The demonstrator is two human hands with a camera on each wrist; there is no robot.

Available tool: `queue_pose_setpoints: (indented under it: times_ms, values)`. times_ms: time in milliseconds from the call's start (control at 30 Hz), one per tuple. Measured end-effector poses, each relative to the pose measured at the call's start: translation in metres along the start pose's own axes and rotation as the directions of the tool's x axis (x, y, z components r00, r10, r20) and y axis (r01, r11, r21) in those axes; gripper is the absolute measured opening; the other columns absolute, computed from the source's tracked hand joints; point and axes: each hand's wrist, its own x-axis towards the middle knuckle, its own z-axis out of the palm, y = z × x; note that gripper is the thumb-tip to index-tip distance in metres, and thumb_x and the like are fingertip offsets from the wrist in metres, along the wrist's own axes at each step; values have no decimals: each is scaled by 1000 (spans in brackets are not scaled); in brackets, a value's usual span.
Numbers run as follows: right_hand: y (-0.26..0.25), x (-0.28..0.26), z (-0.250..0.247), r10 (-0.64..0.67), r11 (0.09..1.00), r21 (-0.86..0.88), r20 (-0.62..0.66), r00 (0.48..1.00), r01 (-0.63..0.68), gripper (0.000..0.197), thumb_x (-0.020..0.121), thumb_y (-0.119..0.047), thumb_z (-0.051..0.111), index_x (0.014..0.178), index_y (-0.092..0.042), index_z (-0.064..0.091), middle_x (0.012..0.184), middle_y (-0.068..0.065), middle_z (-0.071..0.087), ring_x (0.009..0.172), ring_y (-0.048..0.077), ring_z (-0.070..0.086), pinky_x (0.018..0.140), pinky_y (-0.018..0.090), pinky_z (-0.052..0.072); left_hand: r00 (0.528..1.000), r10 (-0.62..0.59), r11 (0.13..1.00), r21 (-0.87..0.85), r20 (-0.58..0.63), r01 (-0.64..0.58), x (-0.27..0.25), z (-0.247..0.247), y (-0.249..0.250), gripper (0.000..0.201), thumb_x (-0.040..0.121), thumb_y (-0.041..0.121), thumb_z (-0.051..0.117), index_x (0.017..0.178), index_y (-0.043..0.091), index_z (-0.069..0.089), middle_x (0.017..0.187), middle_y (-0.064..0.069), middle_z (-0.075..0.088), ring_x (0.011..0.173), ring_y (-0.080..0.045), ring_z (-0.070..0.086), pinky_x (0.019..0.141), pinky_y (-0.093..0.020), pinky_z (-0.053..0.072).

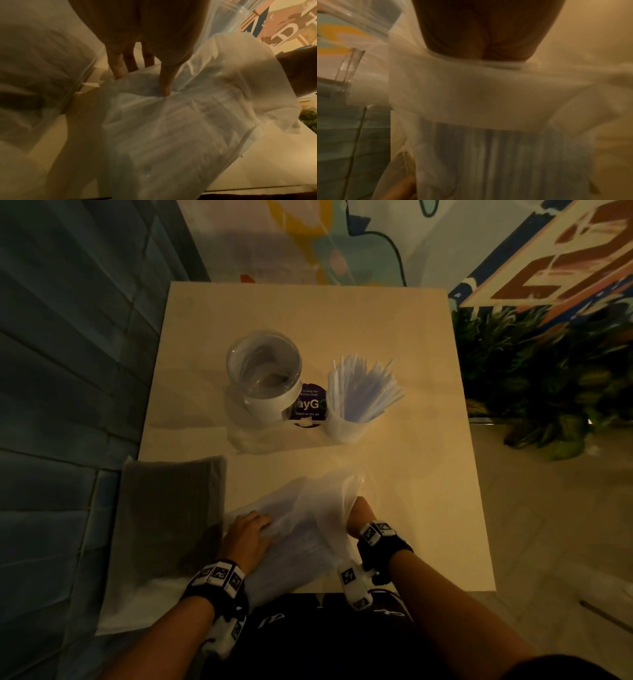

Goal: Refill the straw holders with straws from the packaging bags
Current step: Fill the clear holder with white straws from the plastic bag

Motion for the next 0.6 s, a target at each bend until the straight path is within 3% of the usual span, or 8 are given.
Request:
queue_pose_setpoints:
  times_ms: [67,167,233,300,433,600]
  values:
    - [-2,-4,-3,-14,1000,10,2,1000,14,43,87,-32,67,122,-7,62,123,15,61,111,33,59,91,42,50,1000,17,1000,-5,1,-17,-2,1,1,30,82,17,72,111,9,67,114,-13,64,104,-37,60,92,-40,48]
    - [-24,-40,-28,-67,997,29,-53,996,69,27,92,-21,63,106,1,69,104,14,65,89,25,57,75,33,41,1000,-2,1000,-5,10,2,-3,2,1,37,82,18,71,117,9,63,120,-13,60,111,-35,54,97,-41,44]
    - [-23,-45,-40,-56,991,115,-119,991,70,20,91,-19,64,99,-2,73,98,13,69,84,19,56,71,32,39,999,-21,1000,14,25,20,-4,1,0,42,82,24,72,120,13,59,124,-9,56,115,-32,51,98,-41,42]
    - [-27,-48,-48,-114,978,156,-149,982,137,22,91,-20,66,105,-5,73,108,16,71,89,21,59,74,33,41,998,-28,999,28,52,27,-5,1,-2,42,84,26,68,124,15,57,128,-7,54,119,-29,48,100,-41,41]
    - [-38,-48,-39,-238,971,-32,-5,971,238,42,95,-24,63,132,-5,58,135,17,56,123,34,53,97,37,42,998,-18,1000,8,67,18,-7,0,-1,32,88,25,57,119,18,61,124,-6,55,115,-30,50,98,-41,43]
    - [-43,-45,-31,-159,985,-76,-46,986,155,42,97,-24,58,134,-4,56,137,16,54,124,33,51,100,38,41,1000,-3,1000,19,31,2,-9,-1,0,29,87,17,60,116,13,64,121,-10,59,109,-36,55,96,-43,46]
